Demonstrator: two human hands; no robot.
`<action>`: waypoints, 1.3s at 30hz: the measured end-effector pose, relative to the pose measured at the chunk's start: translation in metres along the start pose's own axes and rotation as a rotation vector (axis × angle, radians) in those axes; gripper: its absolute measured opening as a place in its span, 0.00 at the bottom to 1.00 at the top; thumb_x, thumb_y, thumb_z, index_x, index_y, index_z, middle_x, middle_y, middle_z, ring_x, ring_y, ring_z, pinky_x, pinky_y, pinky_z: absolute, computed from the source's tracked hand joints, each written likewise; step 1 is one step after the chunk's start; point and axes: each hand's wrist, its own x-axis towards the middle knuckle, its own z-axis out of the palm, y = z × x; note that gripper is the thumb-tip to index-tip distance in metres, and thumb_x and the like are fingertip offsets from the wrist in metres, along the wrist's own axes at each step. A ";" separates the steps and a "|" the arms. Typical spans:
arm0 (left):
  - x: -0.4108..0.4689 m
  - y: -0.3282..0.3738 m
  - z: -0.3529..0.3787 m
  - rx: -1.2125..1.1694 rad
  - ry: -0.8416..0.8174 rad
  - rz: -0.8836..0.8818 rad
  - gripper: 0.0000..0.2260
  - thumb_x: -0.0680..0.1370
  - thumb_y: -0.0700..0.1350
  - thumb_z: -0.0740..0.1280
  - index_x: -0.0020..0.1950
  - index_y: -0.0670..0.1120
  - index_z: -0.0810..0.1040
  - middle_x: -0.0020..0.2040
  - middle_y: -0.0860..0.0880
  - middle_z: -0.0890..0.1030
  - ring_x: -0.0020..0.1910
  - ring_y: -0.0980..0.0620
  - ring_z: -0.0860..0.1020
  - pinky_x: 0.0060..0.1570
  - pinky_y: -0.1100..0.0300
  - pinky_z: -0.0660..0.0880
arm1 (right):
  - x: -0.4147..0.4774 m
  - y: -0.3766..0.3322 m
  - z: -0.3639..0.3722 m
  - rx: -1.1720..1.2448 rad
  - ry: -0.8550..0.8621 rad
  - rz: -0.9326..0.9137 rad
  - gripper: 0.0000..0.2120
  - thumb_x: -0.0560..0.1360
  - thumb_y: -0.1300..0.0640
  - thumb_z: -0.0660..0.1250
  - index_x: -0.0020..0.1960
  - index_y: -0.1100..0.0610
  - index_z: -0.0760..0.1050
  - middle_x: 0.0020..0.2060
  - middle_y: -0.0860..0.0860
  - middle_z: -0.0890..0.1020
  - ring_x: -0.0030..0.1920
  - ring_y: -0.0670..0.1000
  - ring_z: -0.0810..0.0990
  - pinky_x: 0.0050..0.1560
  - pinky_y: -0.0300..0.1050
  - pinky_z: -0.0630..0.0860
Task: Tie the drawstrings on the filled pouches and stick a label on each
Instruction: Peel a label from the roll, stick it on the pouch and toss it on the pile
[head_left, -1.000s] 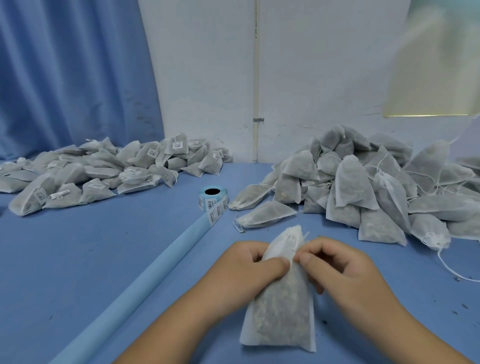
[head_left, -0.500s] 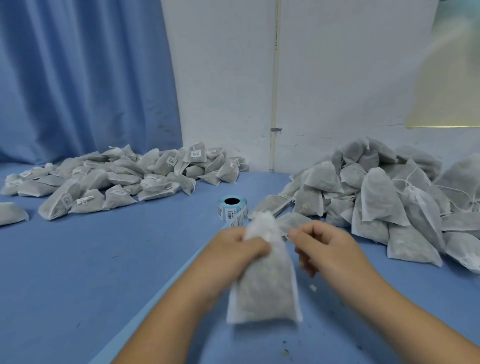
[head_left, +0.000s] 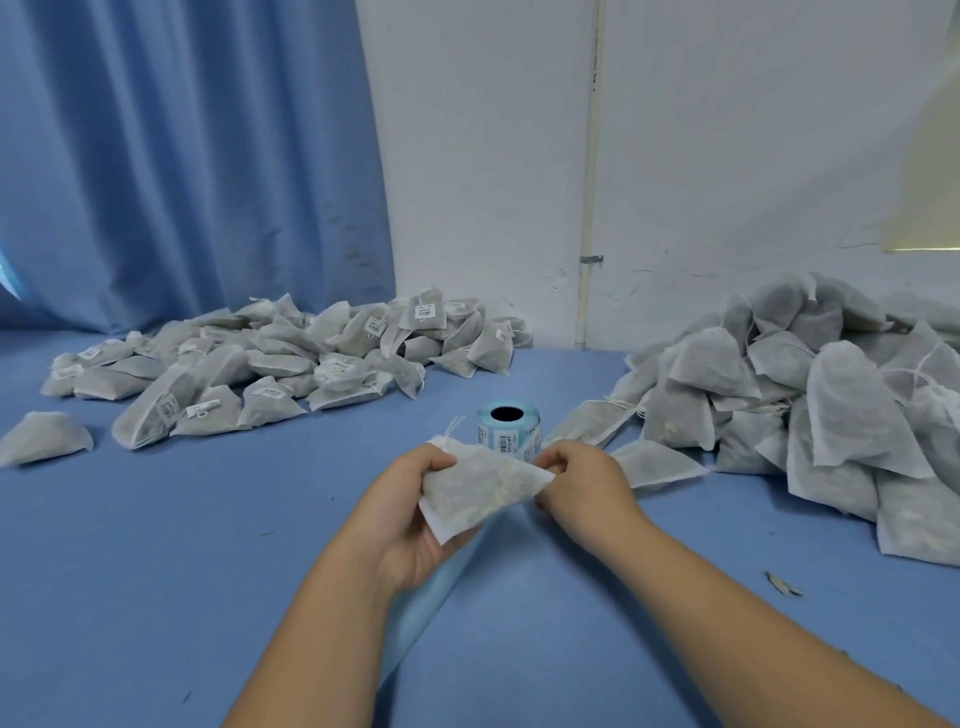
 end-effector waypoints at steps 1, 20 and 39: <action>0.001 0.000 -0.001 -0.020 -0.014 -0.023 0.11 0.78 0.39 0.60 0.56 0.36 0.77 0.46 0.37 0.84 0.37 0.42 0.84 0.31 0.56 0.82 | 0.004 -0.002 0.004 -0.009 0.000 -0.006 0.06 0.71 0.59 0.67 0.48 0.58 0.78 0.43 0.52 0.83 0.47 0.53 0.80 0.48 0.45 0.75; 0.015 -0.010 -0.011 0.027 0.044 -0.069 0.11 0.77 0.43 0.61 0.49 0.38 0.81 0.40 0.40 0.85 0.31 0.45 0.84 0.29 0.58 0.80 | 0.023 0.009 0.019 0.309 -0.046 0.112 0.10 0.67 0.65 0.67 0.29 0.56 0.74 0.19 0.44 0.74 0.18 0.41 0.71 0.23 0.31 0.66; 0.009 -0.013 -0.003 0.112 0.049 -0.073 0.12 0.78 0.41 0.62 0.58 0.37 0.78 0.48 0.38 0.85 0.41 0.40 0.85 0.31 0.53 0.81 | 0.021 0.012 0.009 0.033 0.118 0.062 0.20 0.72 0.52 0.64 0.25 0.54 0.60 0.19 0.46 0.65 0.25 0.48 0.63 0.28 0.43 0.61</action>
